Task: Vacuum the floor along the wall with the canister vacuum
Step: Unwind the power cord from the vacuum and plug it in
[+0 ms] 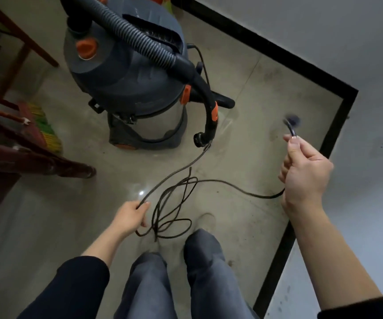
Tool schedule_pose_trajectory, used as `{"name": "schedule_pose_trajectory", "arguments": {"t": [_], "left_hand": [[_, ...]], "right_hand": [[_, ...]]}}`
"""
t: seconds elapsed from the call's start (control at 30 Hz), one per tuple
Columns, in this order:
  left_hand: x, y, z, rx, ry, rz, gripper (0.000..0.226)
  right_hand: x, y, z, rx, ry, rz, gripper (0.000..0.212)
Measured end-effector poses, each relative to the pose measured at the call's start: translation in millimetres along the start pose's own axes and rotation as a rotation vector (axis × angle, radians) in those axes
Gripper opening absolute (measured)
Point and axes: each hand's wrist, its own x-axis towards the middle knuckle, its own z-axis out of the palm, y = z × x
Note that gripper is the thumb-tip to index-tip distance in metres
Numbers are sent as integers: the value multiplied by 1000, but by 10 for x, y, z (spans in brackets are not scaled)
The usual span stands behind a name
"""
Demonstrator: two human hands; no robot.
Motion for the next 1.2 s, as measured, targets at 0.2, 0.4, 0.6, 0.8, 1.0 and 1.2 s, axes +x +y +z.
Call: {"name": "schedule_pose_trajectory", "arguments": {"t": [0.2, 0.4, 0.6, 0.8, 1.0, 1.2], "left_hand": [[-160, -394, -367, 73, 95, 67, 42], [-268, -290, -813, -309, 176, 141, 26], [-430, 231, -1298, -931, -352, 112, 24], [-408, 444, -1368, -1152, -536, 96, 32], [-361, 415, -1365, -1044, -467, 272, 40], [7, -555, -1072, -151, -139, 236, 79]], "right_hand": [[-652, 309, 325, -108, -56, 17, 19], [-1183, 528, 544, -272, -84, 50, 18], [-1614, 819, 926, -346, -388, 52, 38], [-1883, 1070, 1340, -477, -770, 141, 48], [-1864, 1057, 1637, -465, -881, 119, 26], [-1626, 612, 1384, -201, -833, 281, 49]]}}
